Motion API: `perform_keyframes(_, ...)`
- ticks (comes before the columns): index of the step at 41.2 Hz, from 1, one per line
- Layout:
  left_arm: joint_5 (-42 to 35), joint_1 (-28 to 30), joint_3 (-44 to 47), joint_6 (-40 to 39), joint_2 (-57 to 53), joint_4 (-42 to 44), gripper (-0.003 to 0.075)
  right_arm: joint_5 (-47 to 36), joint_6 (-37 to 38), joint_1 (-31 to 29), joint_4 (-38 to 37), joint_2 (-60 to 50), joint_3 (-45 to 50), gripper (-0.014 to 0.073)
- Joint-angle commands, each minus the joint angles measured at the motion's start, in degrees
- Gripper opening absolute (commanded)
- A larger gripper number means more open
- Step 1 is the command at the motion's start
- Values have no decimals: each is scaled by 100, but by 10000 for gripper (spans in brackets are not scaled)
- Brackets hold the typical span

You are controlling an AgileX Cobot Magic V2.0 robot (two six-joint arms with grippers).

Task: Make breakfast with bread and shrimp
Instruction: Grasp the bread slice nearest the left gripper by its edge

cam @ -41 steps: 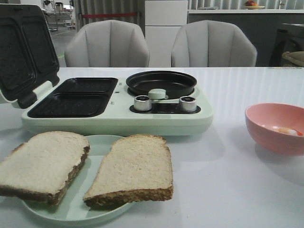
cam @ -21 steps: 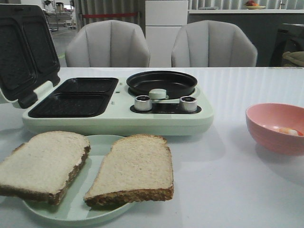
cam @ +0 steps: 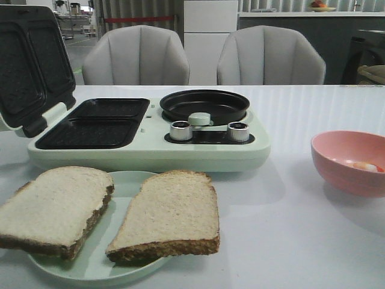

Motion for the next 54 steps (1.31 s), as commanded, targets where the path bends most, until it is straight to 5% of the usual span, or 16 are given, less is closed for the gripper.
perform_keyframes(1,-36,-59,-147,-142,405,438,542,-339,0,-11,-84,0,-208,505)
perform_keyframes(7,-74,-59,-147,-275,985,611,542,-339,0,-11,-84,0,-208,505)
perform_keyframes(32,425,-48,-147,-3355,3265,3231,542,-339,0,-11,-84,0,-208,505)
perform_keyframes(45,818,-48,-147,-4204,3940,3745,540,-339,0,-11,-84,0,-208,505)
perform_keyframes(54,827,-48,-147,-4211,3952,3745,372,-339,0,-11,-84,0,-208,505)
